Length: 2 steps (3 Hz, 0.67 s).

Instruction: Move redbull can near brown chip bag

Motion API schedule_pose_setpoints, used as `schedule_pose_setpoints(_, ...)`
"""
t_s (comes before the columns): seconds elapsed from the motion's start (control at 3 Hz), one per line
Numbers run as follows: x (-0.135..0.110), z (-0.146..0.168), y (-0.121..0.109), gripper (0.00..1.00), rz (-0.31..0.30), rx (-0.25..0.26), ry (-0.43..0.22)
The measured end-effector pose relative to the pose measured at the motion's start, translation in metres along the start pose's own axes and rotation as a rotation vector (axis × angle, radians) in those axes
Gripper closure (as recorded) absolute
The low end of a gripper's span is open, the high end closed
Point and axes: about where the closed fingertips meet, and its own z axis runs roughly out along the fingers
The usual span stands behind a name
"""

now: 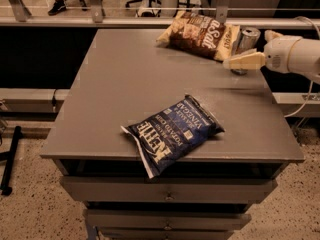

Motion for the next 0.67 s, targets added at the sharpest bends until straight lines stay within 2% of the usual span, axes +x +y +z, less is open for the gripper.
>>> schedule_pose_setpoints(0.33, 0.005, -0.031, 0.002, 0.0, -0.017, -0.021, 0.023)
schedule_pose_setpoints(0.67, 0.006, -0.084, 0.012, 0.0, -0.045, -0.032, 0.035)
